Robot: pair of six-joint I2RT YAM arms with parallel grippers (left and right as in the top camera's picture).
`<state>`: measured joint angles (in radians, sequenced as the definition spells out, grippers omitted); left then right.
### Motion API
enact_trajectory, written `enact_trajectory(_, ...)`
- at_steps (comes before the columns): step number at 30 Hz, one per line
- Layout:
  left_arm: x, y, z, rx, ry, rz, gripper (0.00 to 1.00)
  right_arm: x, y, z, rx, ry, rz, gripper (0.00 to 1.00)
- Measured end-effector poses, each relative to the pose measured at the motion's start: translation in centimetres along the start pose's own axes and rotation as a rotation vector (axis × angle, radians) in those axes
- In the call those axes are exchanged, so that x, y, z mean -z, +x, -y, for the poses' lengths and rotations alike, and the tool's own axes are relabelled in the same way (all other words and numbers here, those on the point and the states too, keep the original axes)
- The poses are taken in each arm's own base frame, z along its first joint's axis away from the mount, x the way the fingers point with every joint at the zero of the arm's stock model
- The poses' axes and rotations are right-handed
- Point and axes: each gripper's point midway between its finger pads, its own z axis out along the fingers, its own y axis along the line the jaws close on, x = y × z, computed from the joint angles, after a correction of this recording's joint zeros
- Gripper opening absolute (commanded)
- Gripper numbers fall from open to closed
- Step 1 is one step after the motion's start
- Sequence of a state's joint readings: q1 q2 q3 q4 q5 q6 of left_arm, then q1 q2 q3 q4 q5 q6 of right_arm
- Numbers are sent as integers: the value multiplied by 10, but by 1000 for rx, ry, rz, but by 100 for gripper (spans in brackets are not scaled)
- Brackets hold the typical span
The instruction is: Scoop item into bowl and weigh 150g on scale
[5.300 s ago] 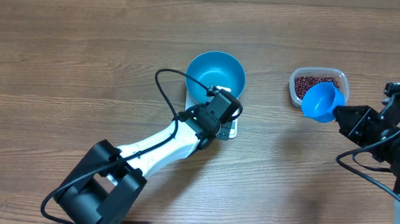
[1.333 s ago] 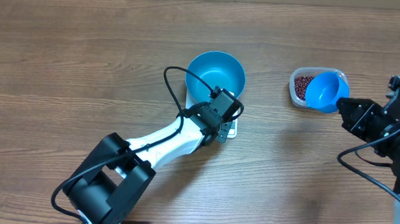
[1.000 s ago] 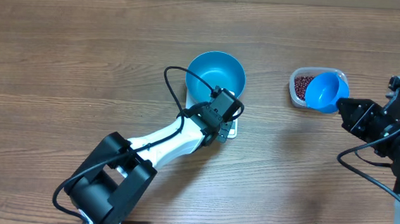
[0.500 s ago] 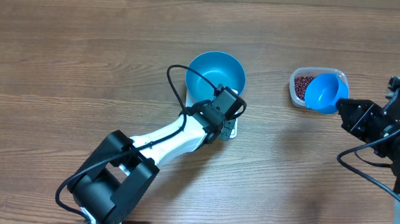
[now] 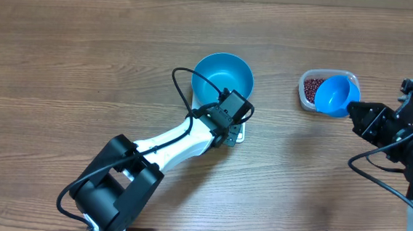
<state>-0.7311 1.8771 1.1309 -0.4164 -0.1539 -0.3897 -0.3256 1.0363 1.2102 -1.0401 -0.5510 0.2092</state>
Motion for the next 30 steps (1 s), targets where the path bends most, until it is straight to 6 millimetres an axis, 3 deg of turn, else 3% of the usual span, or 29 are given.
enact_trajectory(14, -2, -8, -7, 62, 66, -9, 4, 0, 0, 0, -1, 0, 0, 4)
enact_trajectory(23, 2, 2, 14, -57, 86, -23, 4, 0, 0, 0, -1, 0, 1, 4)
enact_trajectory(27, 13, 12, 13, -86, 78, -61, 4, 0, -1, 0, 0, 0, 2, 4)
enact_trajectory(30, 37, 1, 13, -83, 94, -15, 4, 0, -2, 0, 4, -2, 6, 4)
